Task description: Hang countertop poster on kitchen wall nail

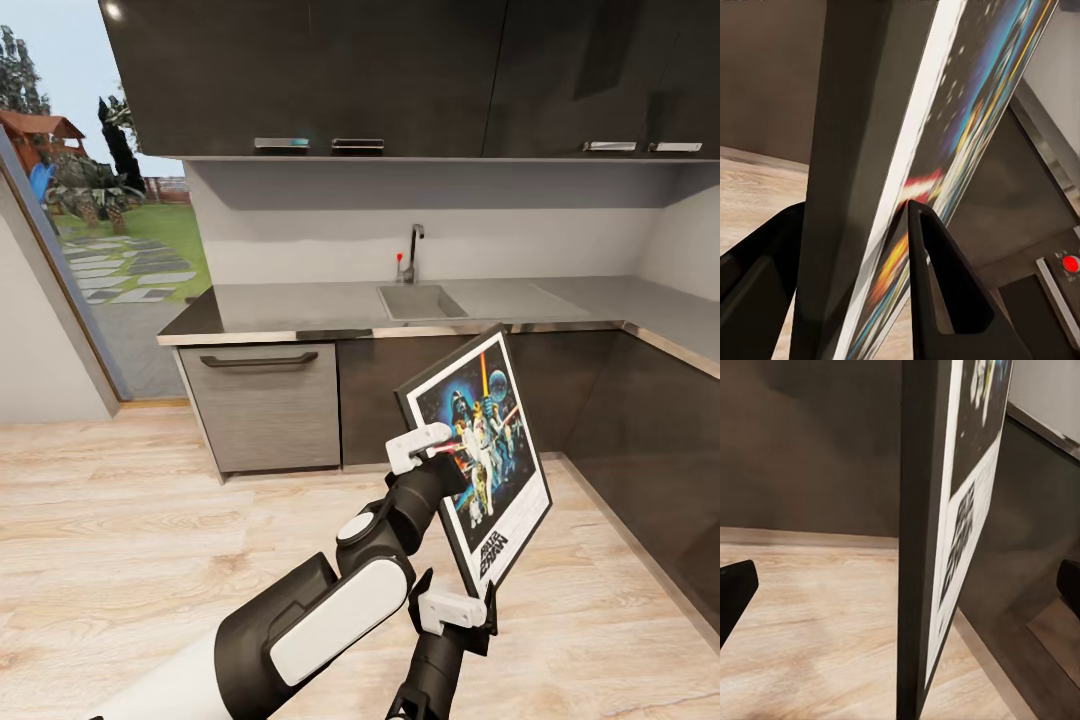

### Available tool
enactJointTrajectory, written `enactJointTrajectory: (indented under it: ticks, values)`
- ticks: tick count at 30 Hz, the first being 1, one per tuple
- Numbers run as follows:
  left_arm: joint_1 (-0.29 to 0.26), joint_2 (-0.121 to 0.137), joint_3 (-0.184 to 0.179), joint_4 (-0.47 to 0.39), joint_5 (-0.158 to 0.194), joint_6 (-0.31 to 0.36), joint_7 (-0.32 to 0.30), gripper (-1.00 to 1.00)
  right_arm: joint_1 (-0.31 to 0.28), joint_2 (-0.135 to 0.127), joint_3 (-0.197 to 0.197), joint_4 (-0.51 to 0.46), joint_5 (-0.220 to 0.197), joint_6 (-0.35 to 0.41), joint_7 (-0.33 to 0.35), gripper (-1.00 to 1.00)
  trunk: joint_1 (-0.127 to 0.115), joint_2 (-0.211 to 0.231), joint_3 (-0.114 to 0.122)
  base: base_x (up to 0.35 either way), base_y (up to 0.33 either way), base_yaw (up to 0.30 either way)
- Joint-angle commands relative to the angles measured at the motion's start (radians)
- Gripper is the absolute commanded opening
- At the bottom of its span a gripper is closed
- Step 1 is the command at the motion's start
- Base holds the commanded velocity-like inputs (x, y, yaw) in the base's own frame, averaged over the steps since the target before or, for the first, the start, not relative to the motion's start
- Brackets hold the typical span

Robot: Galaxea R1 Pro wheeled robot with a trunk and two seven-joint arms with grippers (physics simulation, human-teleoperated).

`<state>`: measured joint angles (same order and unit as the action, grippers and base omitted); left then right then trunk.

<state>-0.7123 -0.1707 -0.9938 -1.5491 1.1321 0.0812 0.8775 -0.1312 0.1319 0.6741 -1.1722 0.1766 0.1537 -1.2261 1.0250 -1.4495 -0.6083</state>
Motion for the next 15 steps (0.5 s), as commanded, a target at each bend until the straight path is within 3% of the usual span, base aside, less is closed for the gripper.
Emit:
enactJointTrajectory:
  ticks: [1, 15]
  values:
    - [-0.001, 0.000, 0.000, -0.002, -0.001, 0.006, 0.006, -1.00, -0.001, 0.000, 0.001, 0.001, 0.003, 0.010, -0.004, 1.00, 0.000, -0.001, -0.001, 0.000, 0.000, 0.000]
    - [-0.001, 0.000, -0.002, -0.003, -0.003, 0.005, 0.006, -1.00, -0.004, 0.002, 0.001, 0.018, 0.003, 0.012, -0.004, 1.00, 0.000, -0.001, -0.001, 0.000, 0.000, 0.000]
